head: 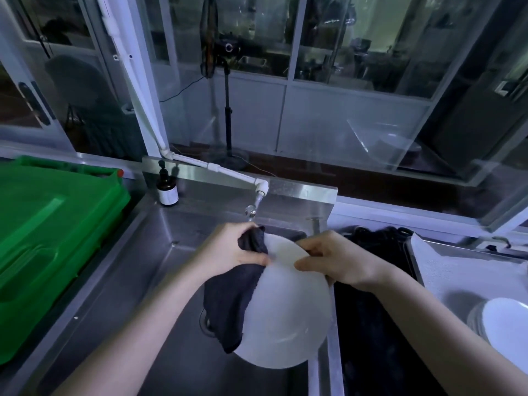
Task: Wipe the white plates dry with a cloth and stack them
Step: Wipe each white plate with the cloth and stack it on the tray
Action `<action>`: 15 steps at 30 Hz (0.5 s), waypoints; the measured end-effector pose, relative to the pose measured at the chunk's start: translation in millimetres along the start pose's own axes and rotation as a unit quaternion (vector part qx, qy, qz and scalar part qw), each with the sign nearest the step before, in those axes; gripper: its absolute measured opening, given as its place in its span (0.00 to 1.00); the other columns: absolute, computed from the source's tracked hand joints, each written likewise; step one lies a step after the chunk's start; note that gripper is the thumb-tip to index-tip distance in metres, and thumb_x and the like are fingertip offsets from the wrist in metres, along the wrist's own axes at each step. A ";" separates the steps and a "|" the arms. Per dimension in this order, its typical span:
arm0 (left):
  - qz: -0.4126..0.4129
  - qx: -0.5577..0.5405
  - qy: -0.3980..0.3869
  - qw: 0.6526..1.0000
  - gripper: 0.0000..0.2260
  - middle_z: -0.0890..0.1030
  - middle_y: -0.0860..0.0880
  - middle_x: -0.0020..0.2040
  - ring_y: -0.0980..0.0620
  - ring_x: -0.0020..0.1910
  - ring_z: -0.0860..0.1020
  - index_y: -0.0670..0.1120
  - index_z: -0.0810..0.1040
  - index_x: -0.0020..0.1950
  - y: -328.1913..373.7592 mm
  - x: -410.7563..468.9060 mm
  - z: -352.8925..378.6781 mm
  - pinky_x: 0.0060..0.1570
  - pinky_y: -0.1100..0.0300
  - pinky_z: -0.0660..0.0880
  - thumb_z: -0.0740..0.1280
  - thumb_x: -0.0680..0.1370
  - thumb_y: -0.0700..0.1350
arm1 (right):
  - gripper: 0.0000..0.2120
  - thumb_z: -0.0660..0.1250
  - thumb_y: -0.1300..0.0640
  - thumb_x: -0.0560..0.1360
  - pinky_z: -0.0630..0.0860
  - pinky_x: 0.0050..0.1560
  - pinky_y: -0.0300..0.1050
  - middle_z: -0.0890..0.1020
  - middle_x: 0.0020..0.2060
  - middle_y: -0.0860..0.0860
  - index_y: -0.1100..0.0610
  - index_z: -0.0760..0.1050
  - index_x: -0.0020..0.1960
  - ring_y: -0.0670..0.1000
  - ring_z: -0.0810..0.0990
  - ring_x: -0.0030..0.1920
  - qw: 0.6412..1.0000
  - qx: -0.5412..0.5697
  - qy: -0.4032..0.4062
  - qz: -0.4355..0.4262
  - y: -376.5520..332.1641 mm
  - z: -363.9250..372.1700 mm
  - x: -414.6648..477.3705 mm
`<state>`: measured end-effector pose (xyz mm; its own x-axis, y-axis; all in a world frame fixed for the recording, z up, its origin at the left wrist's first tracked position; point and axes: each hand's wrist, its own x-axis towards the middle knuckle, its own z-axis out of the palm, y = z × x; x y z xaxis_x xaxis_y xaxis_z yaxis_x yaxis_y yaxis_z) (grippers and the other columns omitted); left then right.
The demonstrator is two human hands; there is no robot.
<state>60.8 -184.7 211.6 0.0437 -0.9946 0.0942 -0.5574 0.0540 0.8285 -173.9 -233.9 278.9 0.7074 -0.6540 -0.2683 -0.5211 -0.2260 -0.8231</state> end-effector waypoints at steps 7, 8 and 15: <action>-0.171 -0.151 0.202 0.953 0.13 0.77 0.59 0.25 0.65 0.26 0.72 0.47 0.75 0.32 -33.9 -13.7 15.5 0.28 0.71 0.67 0.77 0.71 0.47 | 0.12 0.67 0.66 0.78 0.84 0.39 0.55 0.87 0.44 0.57 0.53 0.86 0.50 0.58 0.86 0.43 0.979 0.179 0.102 0.013 24.9 -6.4 4.1; -0.159 -0.124 0.181 0.963 0.13 0.77 0.60 0.26 0.66 0.26 0.72 0.47 0.76 0.32 -33.6 -9.8 9.0 0.28 0.72 0.67 0.78 0.70 0.47 | 0.12 0.67 0.66 0.78 0.84 0.38 0.53 0.87 0.44 0.56 0.52 0.86 0.51 0.58 0.87 0.43 0.981 0.172 0.087 0.010 24.2 -5.3 5.3; -0.016 0.053 -0.115 0.992 0.16 0.82 0.50 0.34 0.58 0.32 0.73 0.51 0.80 0.35 -2.0 15.4 -5.4 0.34 0.57 0.69 0.81 0.58 0.57 | 0.06 0.69 0.62 0.75 0.73 0.30 0.43 0.77 0.32 0.54 0.66 0.79 0.43 0.50 0.77 0.31 0.996 -0.058 -0.062 0.013 -6.0 12.2 40.5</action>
<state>67.1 -199.7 214.4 -0.1211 -0.9901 -0.0707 -0.6430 0.0240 0.7655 -136.3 -250.2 267.0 0.7428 -0.5675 -0.3552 -0.5867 -0.2961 -0.7538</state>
